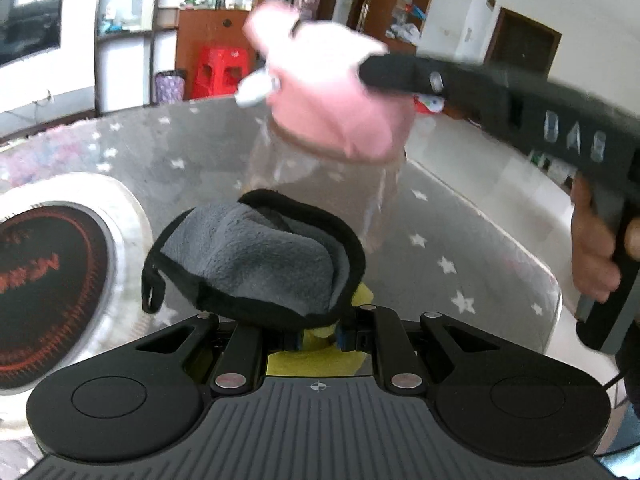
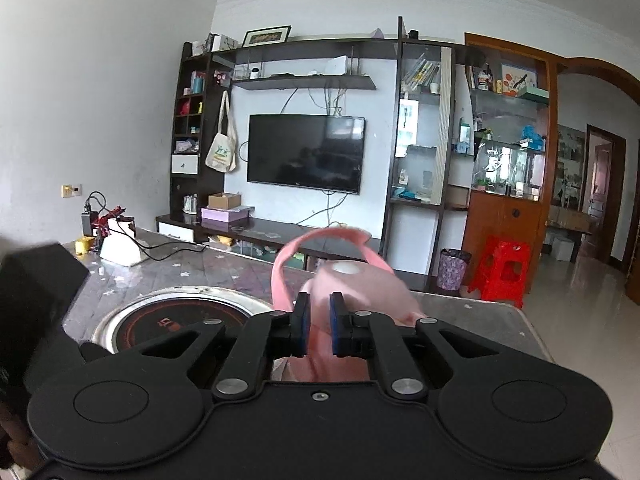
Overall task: Clean container
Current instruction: 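Rotate the held bottle against the cloth with the right tool while the left tool holds the cloth, then rub the cloth along the bottle side with the left tool while the right tool turns the bottle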
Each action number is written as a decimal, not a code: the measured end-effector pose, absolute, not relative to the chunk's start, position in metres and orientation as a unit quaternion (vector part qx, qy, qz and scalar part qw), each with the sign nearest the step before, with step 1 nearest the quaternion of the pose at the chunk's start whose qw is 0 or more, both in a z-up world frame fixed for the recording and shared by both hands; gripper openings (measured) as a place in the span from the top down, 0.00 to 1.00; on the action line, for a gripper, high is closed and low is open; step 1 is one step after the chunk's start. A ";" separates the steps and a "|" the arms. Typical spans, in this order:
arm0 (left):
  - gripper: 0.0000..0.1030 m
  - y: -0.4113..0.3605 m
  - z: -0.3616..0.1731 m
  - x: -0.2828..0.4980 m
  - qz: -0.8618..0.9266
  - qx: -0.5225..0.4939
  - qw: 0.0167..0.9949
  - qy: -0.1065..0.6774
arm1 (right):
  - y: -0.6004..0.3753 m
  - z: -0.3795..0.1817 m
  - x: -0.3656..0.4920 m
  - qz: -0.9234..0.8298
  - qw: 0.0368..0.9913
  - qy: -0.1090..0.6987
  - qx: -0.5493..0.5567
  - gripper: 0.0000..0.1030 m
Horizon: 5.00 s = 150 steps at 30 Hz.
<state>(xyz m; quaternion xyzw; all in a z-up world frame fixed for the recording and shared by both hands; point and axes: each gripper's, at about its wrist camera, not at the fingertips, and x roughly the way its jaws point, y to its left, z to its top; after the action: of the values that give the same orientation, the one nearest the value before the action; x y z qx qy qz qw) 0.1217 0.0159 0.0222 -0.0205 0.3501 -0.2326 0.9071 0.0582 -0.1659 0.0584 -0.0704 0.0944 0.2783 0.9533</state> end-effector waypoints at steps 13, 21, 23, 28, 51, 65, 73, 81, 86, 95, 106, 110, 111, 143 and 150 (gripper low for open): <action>0.86 0.021 0.066 0.113 -0.234 -0.016 0.926 0.294 | -0.168 0.071 0.040 0.279 0.951 0.107 -0.074 0.89; 0.86 0.016 0.087 0.099 -0.230 -0.013 0.937 0.261 | -0.178 0.093 0.045 0.281 0.951 0.112 -0.069 0.88; 0.86 0.012 0.092 0.096 -0.235 -0.008 0.939 0.251 | -0.180 0.101 0.047 0.281 0.951 0.109 -0.068 0.88; 0.86 0.002 0.103 0.087 -0.247 0.004 0.941 0.231 | -0.180 0.115 0.055 0.283 0.952 0.095 -0.067 0.88; 0.85 -0.011 0.091 0.089 -0.288 0.030 0.931 0.225 | -0.185 0.119 0.112 0.294 0.951 0.099 0.017 0.76; 0.86 -0.008 0.069 0.101 -0.287 0.014 0.921 0.263 | -0.178 0.109 0.146 0.299 0.947 0.110 0.041 0.83; 0.86 -0.006 0.056 0.107 -0.287 0.008 0.918 0.275 | -0.187 0.101 0.144 0.297 0.947 0.104 0.056 0.82; 0.86 -0.004 0.039 0.109 -0.282 -0.001 0.912 0.299 | -0.189 0.086 0.136 0.288 0.952 0.092 0.053 0.81; 0.86 -0.003 0.033 0.109 -0.279 -0.006 0.910 0.307 | -0.192 0.079 0.124 0.278 0.956 0.085 0.032 0.81; 0.86 -0.001 0.018 0.112 -0.276 -0.020 0.902 0.332 | -0.199 0.071 0.115 0.270 0.959 0.083 0.023 0.81; 0.86 0.003 -0.001 0.119 -0.271 -0.031 0.891 0.362 | -0.191 0.060 0.104 0.262 0.960 0.094 0.022 0.81; 0.86 0.005 0.013 0.114 -0.266 -0.023 0.899 0.347 | -0.188 0.061 0.087 0.262 0.960 0.094 0.018 0.80; 0.86 0.007 0.018 0.112 -0.266 -0.023 0.901 0.341 | -0.188 0.062 0.085 0.262 0.961 0.094 0.017 0.80; 0.86 0.015 0.050 0.133 -0.265 0.006 0.914 0.307 | -0.163 0.068 0.075 0.248 0.964 0.098 -0.010 0.74; 0.86 0.019 0.037 0.138 -0.255 -0.004 0.909 0.329 | -0.165 0.065 0.072 0.246 0.964 0.102 -0.009 0.73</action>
<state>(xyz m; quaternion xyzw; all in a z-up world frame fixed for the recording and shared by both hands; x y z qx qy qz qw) 0.1379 0.0188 0.0366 -0.0045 0.3293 -0.2547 0.9092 0.0722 -0.1653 0.0653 -0.0088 0.1024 0.2463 0.9637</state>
